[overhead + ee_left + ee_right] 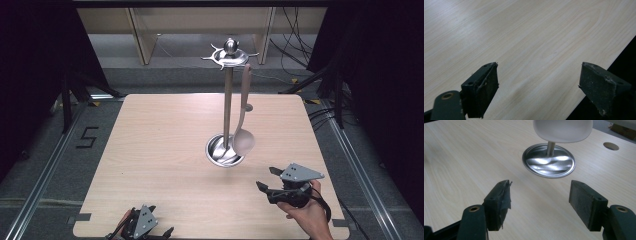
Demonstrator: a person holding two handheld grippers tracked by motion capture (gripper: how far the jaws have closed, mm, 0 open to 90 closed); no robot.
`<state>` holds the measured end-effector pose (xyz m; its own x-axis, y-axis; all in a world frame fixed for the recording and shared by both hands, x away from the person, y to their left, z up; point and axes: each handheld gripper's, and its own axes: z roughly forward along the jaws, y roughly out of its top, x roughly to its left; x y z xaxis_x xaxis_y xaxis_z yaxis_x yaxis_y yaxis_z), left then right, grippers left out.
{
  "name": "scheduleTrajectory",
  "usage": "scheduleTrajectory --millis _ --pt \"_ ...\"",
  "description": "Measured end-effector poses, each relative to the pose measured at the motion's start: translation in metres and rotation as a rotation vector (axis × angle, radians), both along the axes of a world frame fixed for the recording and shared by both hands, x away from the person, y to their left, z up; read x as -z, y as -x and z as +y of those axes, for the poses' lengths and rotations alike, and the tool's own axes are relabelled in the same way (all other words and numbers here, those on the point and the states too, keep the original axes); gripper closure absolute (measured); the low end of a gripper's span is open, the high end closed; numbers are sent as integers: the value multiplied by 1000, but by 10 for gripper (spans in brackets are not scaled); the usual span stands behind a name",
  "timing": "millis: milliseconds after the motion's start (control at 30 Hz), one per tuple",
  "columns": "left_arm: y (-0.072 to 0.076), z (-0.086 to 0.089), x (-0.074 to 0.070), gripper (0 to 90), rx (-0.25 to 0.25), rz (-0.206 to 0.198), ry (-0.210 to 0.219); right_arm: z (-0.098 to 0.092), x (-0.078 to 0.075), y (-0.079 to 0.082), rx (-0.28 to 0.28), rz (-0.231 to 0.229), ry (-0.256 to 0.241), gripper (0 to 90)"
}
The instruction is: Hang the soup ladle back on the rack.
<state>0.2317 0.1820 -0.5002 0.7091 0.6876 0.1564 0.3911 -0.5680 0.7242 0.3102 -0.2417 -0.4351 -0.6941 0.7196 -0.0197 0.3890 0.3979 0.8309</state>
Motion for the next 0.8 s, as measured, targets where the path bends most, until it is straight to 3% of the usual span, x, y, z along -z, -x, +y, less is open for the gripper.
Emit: scheduleTrajectory --millis 67,133,200,267,300,367,400,467,500,567,600,633,667,700,800 --pt "0 0 0 149 1 -1 -1 -2 2 -1 -13 -24 16 340" --pt "0 0 0 148 2 -2 -2 -2 4 4 9 19 7 340" --pt "0 0 0 148 3 -2 -3 -5 6 3 -8 -15 26 338" --pt "0 0 0 148 3 -5 0 -6 9 6 -5 6 29 336" --pt "2 -1 1 149 -9 8 21 -6 10 6 -17 -11 41 336" --pt "1 0 -1 148 9 0 -7 -7 11 11 -2 -2 46 334" --pt "2 -3 1 149 -17 10 16 -7 12 12 -8 -11 54 331" --pt "2 -2 0 149 2 9 8 -8 14 15 -17 -17 67 327" --pt "1 -1 -1 148 23 6 -15 -8 15 18 -16 1 63 322" --pt "1 -1 0 148 24 5 -21 -10 18 21 -22 2 67 317" --pt "2 -3 2 149 -5 15 17 -10 20 22 -25 -3 67 314" --pt "2 -3 2 148 -7 11 15 -11 21 24 -19 10 66 311" --pt "2 -3 2 148 -8 10 18 -12 22 24 -26 -10 75 308" --pt "1 -2 1 149 9 1 17 -13 24 26 -14 20 66 305" --pt "1 -1 0 148 23 -1 -6 -17 29 28 -7 12 80 292"
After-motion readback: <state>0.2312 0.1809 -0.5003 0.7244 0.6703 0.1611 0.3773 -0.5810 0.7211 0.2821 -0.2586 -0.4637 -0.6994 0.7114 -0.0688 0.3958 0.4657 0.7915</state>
